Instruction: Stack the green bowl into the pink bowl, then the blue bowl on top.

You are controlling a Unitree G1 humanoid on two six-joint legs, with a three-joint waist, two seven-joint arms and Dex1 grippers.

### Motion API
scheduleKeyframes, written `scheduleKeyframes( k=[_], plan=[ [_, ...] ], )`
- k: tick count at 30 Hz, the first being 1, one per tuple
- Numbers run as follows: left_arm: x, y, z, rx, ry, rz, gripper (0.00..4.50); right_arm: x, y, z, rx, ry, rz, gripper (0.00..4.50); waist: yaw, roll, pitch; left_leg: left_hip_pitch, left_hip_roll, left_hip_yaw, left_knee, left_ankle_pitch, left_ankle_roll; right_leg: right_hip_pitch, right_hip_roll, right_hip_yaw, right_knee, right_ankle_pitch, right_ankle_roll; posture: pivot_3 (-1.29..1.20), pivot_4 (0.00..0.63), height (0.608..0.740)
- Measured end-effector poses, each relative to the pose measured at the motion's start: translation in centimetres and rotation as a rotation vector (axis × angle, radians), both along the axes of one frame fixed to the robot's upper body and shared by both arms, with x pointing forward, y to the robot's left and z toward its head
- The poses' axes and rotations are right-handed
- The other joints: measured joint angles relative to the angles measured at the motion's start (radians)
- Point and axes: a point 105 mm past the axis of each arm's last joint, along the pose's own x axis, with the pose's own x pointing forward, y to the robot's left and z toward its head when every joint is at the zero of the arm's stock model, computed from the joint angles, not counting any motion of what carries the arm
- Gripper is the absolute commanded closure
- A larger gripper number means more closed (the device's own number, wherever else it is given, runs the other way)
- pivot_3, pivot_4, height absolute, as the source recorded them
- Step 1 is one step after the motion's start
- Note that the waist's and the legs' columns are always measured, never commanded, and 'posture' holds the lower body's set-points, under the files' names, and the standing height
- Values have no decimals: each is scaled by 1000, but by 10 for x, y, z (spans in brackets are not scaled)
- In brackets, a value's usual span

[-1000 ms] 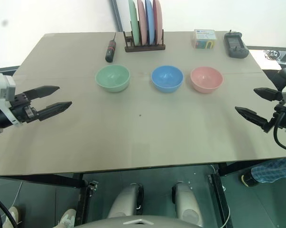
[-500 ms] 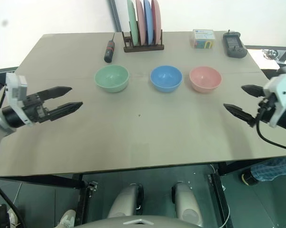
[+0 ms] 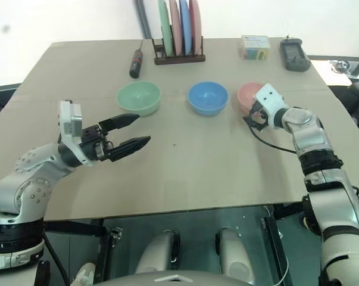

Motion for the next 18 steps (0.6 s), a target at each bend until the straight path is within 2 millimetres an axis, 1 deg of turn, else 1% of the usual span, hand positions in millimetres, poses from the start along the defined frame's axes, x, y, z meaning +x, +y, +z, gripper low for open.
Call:
scheduleKeyframes(
  k=[3, 4, 6, 7, 9, 13, 16, 17, 18],
  plan=[
    [-4, 4, 2, -3, -7, 16, 0, 5, -2, -2, -53, 3, 9, 2011, -1, 0, 0, 0, 0, 0, 0, 0, 0, 0, 0, 0, 0, 0, 0, 0, 150, 740],
    [-5, 4, 3, -1, -10, 15, 0, 5, -3, -3, -60, 4, 9, 2493, 0, 0, 0, 0, 0, 0, 0, 0, 0, 0, 0, 0, 0, 0, 0, 0, 150, 740],
    [-7, 3, 3, -4, -10, 14, 0, 5, -4, -5, -71, 9, 19, 3273, -2, 0, 0, 1, 0, 0, 0, 0, 0, 0, 0, 0, 1, 0, 0, 0, 150, 740],
    [-9, 3, 2, -6, -6, 13, 0, 4, -4, -6, -75, 10, 22, 3735, -3, 0, 0, 1, 0, 0, 0, 0, 0, 0, 0, 0, 2, 0, 0, 0, 150, 740],
    [-10, 3, -1, -4, 2, 17, 0, 3, -5, -8, -84, 12, 30, 4417, -4, 0, 0, 2, 0, 0, 0, 0, 0, 0, 0, 0, 3, 0, 0, 0, 150, 740],
    [-9, 3, 0, -5, 2, 28, 0, 2, -2, -6, -92, 16, 66, 4417, -4, 0, 0, 2, 0, 0, 1, 0, 0, 0, 0, 0, 4, 0, 0, 0, 150, 740],
    [-8, 2, 0, -7, 2, 23, 0, -6, 4, 4, -105, 13, 154, 4417, -3, 0, 0, 2, 0, -1, 1, 0, 0, 0, 0, 0, 4, 0, 0, 0, 150, 740],
    [-8, 1, 0, -8, 0, 21, 0, -11, 5, 7, -106, 17, 184, 4417, -1, 0, 0, 2, 0, -1, 1, 0, 0, 0, 0, 0, 3, 0, 0, 0, 150, 740],
    [-5, 2, 1, -10, -1, 30, 0, -27, 12, 8, -97, 59, 269, 4417, 2, 0, 0, 1, 0, -2, 1, 0, 0, 0, 0, -1, 3, 0, 0, 0, 150, 740]
  ],
)
